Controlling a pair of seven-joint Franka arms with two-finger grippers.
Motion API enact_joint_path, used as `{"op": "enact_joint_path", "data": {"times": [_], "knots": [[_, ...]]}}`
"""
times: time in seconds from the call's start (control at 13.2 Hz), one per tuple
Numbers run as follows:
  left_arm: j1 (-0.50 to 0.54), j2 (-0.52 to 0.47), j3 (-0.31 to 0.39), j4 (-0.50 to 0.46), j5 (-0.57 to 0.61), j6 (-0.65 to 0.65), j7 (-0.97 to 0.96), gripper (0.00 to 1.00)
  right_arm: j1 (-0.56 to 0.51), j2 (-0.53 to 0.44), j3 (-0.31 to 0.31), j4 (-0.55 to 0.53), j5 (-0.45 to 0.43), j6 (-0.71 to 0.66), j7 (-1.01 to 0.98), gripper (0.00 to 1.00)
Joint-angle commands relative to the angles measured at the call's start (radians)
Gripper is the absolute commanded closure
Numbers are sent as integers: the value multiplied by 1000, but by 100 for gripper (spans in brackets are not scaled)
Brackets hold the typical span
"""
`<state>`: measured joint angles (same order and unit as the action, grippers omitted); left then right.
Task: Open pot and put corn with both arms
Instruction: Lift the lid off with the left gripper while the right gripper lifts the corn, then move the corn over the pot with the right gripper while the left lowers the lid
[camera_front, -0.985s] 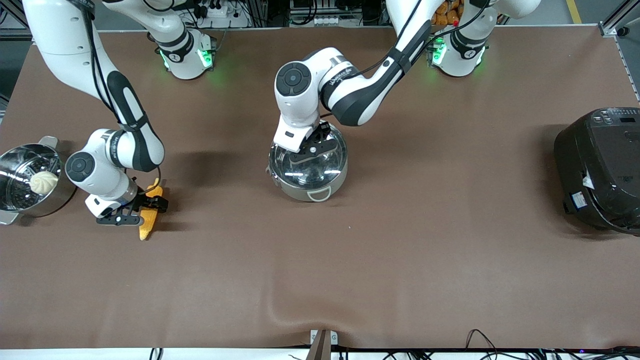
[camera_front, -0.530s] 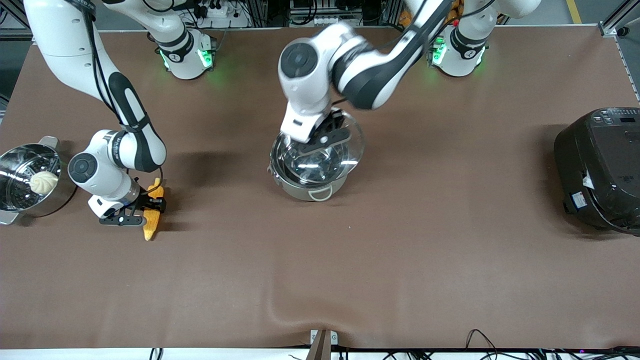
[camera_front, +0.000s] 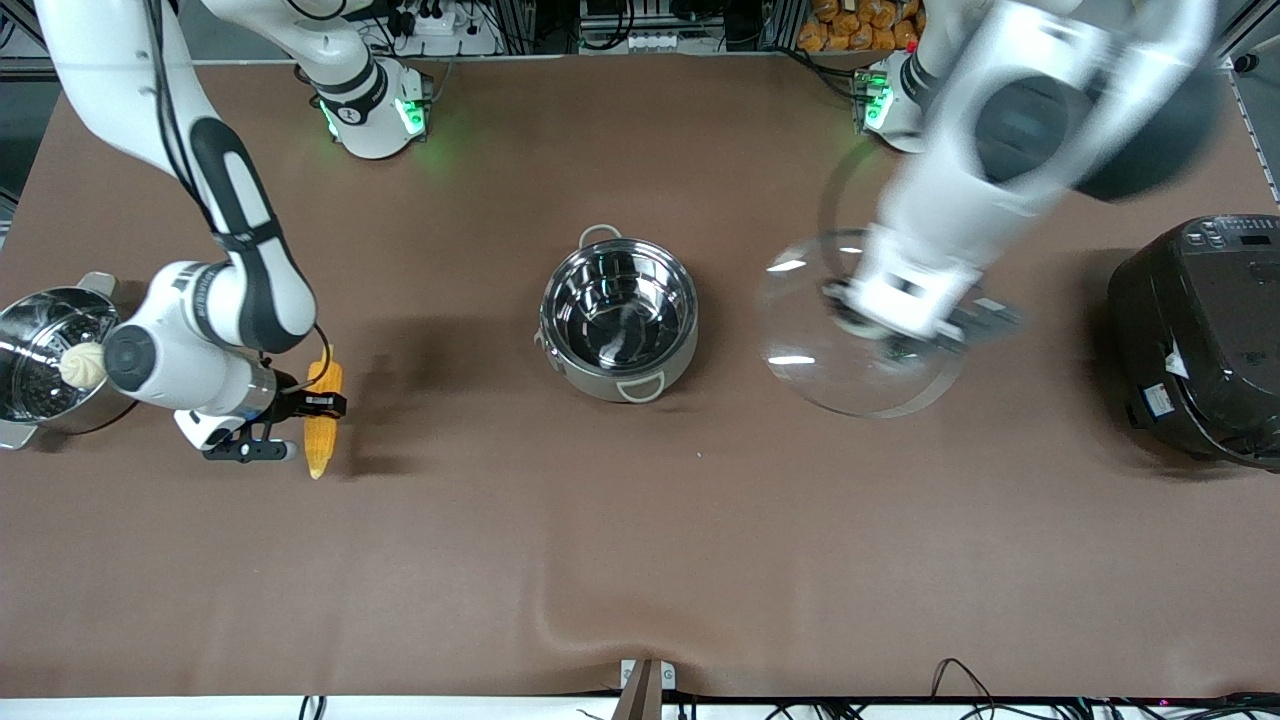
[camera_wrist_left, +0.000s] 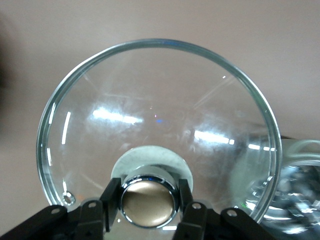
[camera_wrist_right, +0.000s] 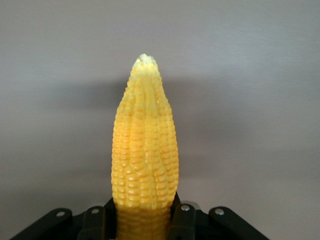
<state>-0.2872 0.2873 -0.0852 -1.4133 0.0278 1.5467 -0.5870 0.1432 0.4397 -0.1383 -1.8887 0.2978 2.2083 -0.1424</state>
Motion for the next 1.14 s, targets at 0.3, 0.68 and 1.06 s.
{"op": "enact_joint_path", "data": {"times": [0.3, 0.68, 1.06], "knots": [[241, -154, -19, -608, -3, 493, 325, 100, 205, -148, 9, 104, -32, -212, 320, 86], [241, -113, -18, -846, 26, 801, 325, 100, 442, -151, 11, 250, -143, -358, 654, 86], [276, -39, -18, -920, 61, 987, 325, 100, 588, -136, 20, 247, -196, -322, 858, 85]]}}
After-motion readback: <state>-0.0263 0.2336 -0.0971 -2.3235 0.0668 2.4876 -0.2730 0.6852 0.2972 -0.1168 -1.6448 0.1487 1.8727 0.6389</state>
